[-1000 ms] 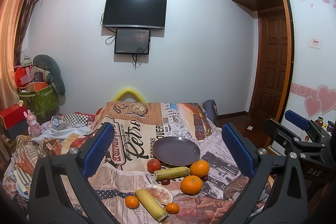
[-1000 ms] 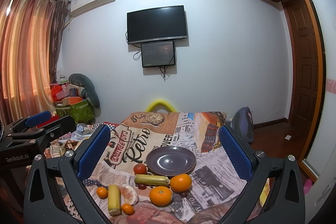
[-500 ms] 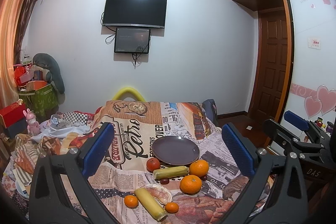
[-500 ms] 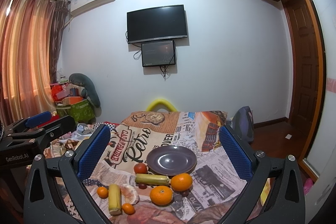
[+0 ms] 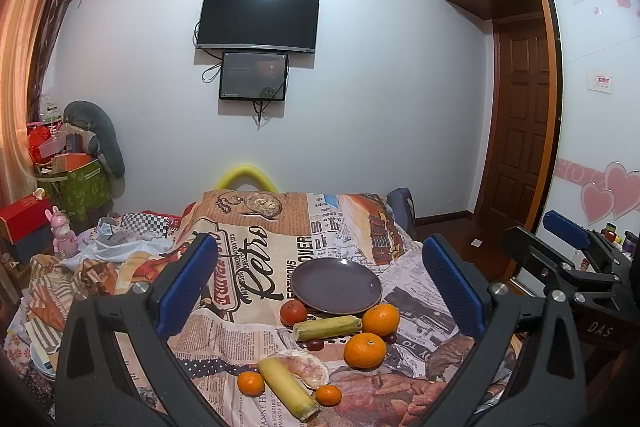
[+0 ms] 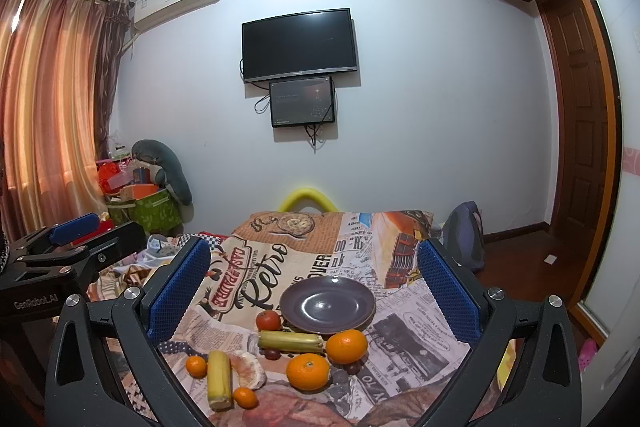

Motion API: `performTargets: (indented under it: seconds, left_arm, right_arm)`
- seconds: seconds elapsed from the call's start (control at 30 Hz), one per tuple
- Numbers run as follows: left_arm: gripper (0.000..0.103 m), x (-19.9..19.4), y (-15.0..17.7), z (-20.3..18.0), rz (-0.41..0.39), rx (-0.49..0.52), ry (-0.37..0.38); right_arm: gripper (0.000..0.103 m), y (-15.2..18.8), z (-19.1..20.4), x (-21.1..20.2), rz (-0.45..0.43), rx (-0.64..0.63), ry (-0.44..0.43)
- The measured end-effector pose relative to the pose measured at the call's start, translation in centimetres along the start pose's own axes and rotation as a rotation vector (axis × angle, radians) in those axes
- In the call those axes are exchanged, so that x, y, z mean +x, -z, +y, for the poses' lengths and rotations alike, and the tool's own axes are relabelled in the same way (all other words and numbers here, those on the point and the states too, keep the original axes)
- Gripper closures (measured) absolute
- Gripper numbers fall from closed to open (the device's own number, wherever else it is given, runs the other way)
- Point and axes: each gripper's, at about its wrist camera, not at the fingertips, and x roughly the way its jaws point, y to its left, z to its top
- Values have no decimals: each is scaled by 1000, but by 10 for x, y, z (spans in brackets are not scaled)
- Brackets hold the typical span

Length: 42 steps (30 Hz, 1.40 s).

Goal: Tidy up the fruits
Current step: 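Grasp the yellow peeled fruit with the left gripper while the right gripper grasps a large orange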

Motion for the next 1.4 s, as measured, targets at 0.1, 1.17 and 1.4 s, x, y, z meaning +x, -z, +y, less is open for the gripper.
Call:
performTargets:
  seconds: [0.1,1.17,1.4]
  left_arm:
    - [0,1,0,0,1,1,-2]
    - [57,155,121,68,561,-72,-24]
    - [57,157,153,60,675,-87,-12]
  right_arm:
    - [0,0,0,1,1,-4,1]
    - [33,109,-25,131,548,-44,-98]
    - [33,128,-22,143,616,-49,-131]
